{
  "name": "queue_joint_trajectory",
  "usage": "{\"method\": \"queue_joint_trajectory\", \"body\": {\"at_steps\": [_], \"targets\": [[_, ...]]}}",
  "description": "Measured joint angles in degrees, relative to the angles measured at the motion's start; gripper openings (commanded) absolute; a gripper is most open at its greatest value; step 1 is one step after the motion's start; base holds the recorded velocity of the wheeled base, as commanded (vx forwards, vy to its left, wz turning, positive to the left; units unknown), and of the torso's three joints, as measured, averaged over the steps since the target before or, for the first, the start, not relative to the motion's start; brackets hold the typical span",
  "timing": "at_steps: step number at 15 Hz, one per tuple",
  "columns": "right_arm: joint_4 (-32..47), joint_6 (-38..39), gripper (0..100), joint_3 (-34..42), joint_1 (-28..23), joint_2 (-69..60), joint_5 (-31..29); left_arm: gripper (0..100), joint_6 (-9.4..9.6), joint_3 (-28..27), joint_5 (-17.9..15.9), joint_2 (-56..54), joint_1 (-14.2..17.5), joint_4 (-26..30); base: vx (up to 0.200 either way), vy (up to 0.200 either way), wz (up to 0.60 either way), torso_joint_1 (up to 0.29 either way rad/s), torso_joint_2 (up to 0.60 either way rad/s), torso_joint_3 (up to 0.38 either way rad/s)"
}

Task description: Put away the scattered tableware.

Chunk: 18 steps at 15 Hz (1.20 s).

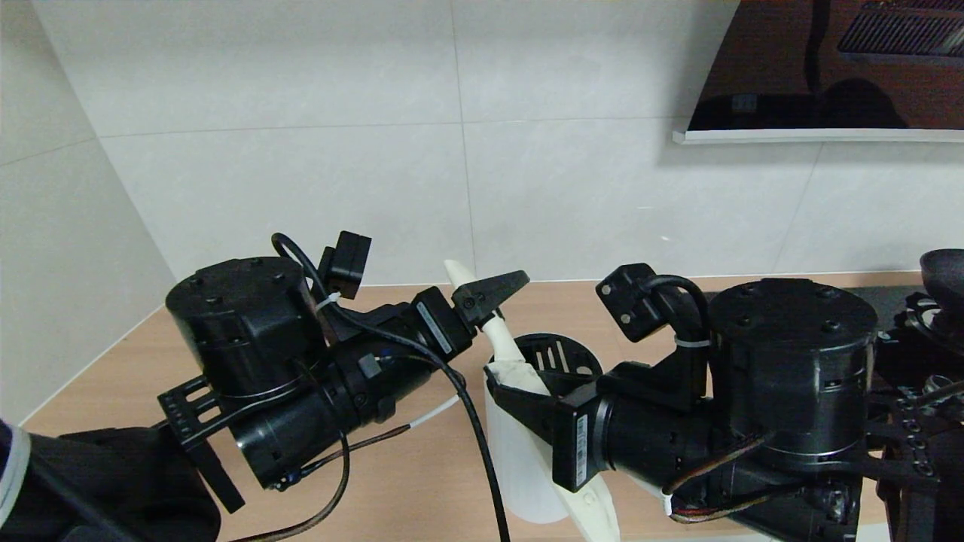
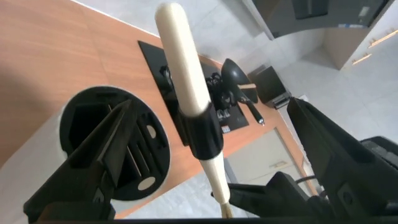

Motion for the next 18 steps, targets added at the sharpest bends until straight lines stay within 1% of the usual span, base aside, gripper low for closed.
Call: {"method": "queue_joint_trajectory", "body": {"at_steps": [2, 3, 16, 17, 18], "targets": [[0.00, 0.00, 0, 0.00, -0.02, 0.11, 0.00, 100, 0.00, 0.10, -0.05, 0.21, -0.05, 0.02, 0.000, 0.000, 0.00, 0.000, 0.00, 0.000], [0.00, 0.00, 0, 0.00, -0.02, 0.11, 0.00, 0, 0.02, 0.10, -0.07, 0.29, -0.05, 0.02, 0.000, 0.000, 0.00, 0.000, 0.00, 0.000], [-0.09, -0.02, 0, 0.23, -0.24, 0.04, 0.00, 0, 0.00, 0.46, -0.38, 0.44, -0.09, 0.09, 0.000, 0.000, 0.00, 0.000, 0.00, 0.000], [-0.11, 0.00, 100, 0.21, -0.26, 0.04, 0.00, 0, 0.00, 0.46, -0.38, 0.44, -0.09, 0.09, 0.000, 0.000, 0.00, 0.000, 0.00, 0.000], [-0.17, 0.00, 100, 0.17, -0.28, 0.04, -0.02, 0, 0.05, 0.44, -0.32, 0.41, -0.09, 0.15, 0.000, 0.000, 0.00, 0.000, 0.00, 0.000]]}}
